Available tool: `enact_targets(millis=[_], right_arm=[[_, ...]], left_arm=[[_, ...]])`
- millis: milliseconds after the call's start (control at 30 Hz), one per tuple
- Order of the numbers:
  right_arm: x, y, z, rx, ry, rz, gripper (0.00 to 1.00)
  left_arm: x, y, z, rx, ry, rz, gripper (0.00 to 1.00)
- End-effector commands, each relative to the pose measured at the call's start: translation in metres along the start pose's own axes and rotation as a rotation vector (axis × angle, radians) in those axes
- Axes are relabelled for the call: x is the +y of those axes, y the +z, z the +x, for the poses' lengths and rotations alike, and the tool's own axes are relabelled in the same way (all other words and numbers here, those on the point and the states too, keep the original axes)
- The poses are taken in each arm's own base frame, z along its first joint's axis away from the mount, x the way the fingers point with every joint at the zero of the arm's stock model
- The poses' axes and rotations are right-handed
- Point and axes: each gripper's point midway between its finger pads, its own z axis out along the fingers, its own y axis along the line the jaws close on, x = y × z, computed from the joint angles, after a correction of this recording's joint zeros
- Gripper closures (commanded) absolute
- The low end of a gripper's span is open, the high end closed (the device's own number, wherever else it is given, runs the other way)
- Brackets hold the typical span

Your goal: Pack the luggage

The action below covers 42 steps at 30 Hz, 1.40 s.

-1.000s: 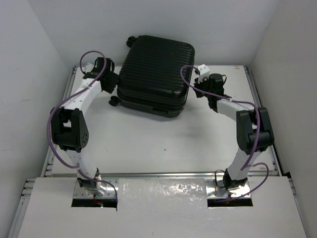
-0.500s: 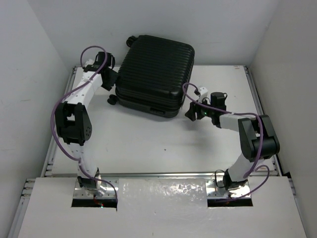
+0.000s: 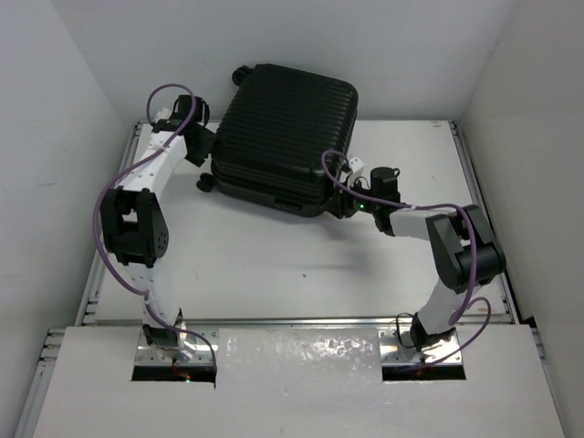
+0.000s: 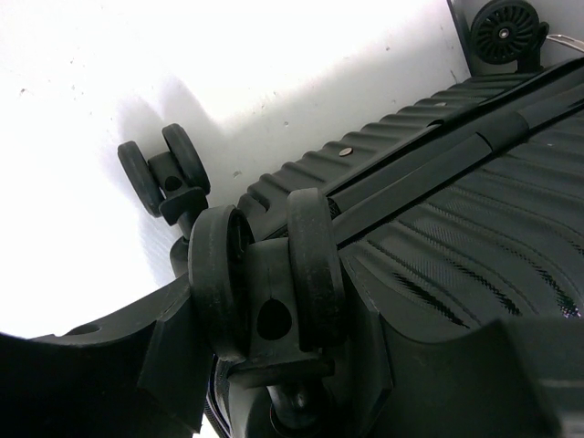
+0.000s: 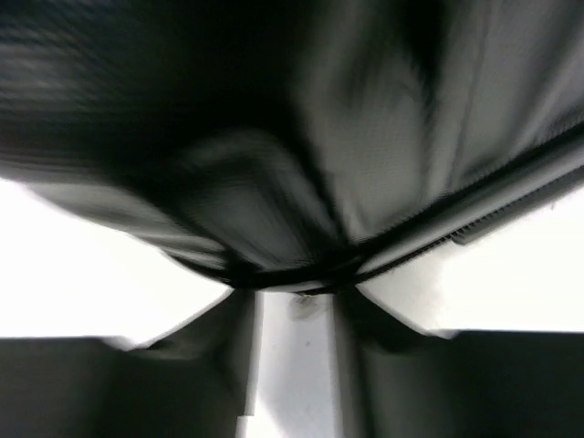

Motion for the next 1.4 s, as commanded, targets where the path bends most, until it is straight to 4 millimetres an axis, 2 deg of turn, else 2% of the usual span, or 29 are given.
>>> enact_targets(millis=[0, 67, 100, 267, 333, 367, 467, 533, 600, 633, 667, 700, 733, 767, 800, 833, 867, 933, 1000, 1033, 1200, 1233, 1267, 1300, 1333, 1367], right_arm=[[-0.008, 0.013, -0.065, -0.176, -0.114, 0.02, 0.73], [-0.009, 0.012, -0.07, -0.195, -0.13, 0.025, 0.86], [-0.009, 0.012, -0.072, -0.199, -0.133, 0.031, 1.0], [-0.017, 0.009, -0.08, -0.222, -0.131, 0.085, 1.0], [-0.03, 0.005, -0.079, -0.219, -0.121, 0.161, 1.0], [-0.044, 0.0, -0.077, -0.212, -0.099, 0.227, 1.0], [-0.068, -0.007, -0.084, -0.195, -0.066, 0.297, 1.0], [-0.079, -0.005, -0.082, -0.163, -0.057, 0.309, 1.0], [-0.093, -0.005, -0.092, -0.131, -0.056, 0.316, 1.0], [-0.102, -0.004, -0.08, -0.08, -0.026, 0.323, 1.0], [-0.107, -0.004, -0.082, -0.073, -0.016, 0.32, 1.0], [-0.111, -0.002, -0.098, -0.088, -0.017, 0.307, 1.0], [-0.12, 0.001, -0.089, -0.061, 0.012, 0.314, 1.0], [-0.131, -0.001, -0.101, -0.055, 0.038, 0.322, 1.0], [-0.135, 0.002, -0.104, -0.048, 0.054, 0.306, 1.0], [-0.148, 0.007, -0.091, -0.019, 0.089, 0.315, 1.0], [-0.154, 0.01, -0.107, -0.038, 0.09, 0.318, 1.0], [-0.169, 0.018, -0.112, -0.035, 0.102, 0.345, 1.0], [-0.193, 0.033, -0.12, -0.034, 0.116, 0.381, 1.0], [-0.209, 0.033, -0.117, -0.021, 0.142, 0.449, 1.0], [-0.293, 0.042, -0.137, -0.111, 0.22, 0.735, 1.0], [-0.303, 0.045, -0.128, -0.086, 0.265, 0.768, 1.0], [-0.316, 0.038, -0.166, -0.168, 0.252, 0.833, 1.0], [-0.327, 0.055, -0.14, -0.131, 0.28, 0.823, 1.0], [-0.324, 0.063, -0.146, -0.152, 0.284, 0.767, 0.97], [-0.306, 0.078, -0.139, -0.129, 0.301, 0.635, 0.93]], left_arm=[[0.003, 0.028, -0.006, -0.043, 0.062, 0.007, 1.0], [0.002, 0.027, -0.007, -0.043, 0.064, 0.011, 1.0], [0.001, 0.027, -0.007, -0.042, 0.064, 0.012, 1.0], [0.003, 0.03, -0.008, -0.039, 0.064, 0.009, 1.0], [0.004, 0.03, -0.008, -0.037, 0.061, 0.006, 1.0], [0.004, 0.03, -0.008, -0.036, 0.061, 0.007, 1.0], [0.005, 0.03, -0.011, -0.048, 0.061, 0.001, 1.0], [0.005, 0.03, -0.011, -0.047, 0.06, 0.0, 1.0], [0.005, 0.031, -0.011, -0.046, 0.061, -0.001, 1.0], [0.005, 0.033, -0.01, -0.044, 0.06, -0.004, 1.0], [0.006, 0.033, -0.011, -0.045, 0.058, -0.005, 1.0], [0.006, 0.034, -0.011, -0.045, 0.057, -0.007, 1.0], [0.007, 0.035, -0.01, -0.042, 0.056, -0.008, 1.0], [0.007, 0.036, -0.01, -0.038, 0.053, -0.007, 1.0], [0.007, 0.037, -0.009, -0.035, 0.052, -0.006, 1.0], [0.007, 0.038, -0.009, -0.033, 0.053, -0.006, 1.0], [0.007, 0.039, -0.009, -0.03, 0.052, -0.004, 1.0], [0.008, 0.041, -0.007, -0.024, 0.053, -0.008, 1.0], [0.01, 0.042, -0.007, -0.02, 0.05, -0.009, 1.0], [0.01, 0.042, -0.007, -0.021, 0.05, -0.007, 1.0], [0.002, 0.037, -0.01, -0.018, 0.073, 0.034, 1.0], [-0.004, 0.037, -0.011, -0.018, 0.081, 0.06, 1.0], [-0.008, 0.035, -0.007, 0.007, 0.108, 0.088, 1.0], [-0.011, 0.034, -0.005, 0.019, 0.123, 0.107, 1.0], [-0.021, 0.032, -0.001, 0.042, 0.138, 0.16, 1.0], [-0.021, 0.032, 0.003, 0.056, 0.179, 0.184, 1.0]])
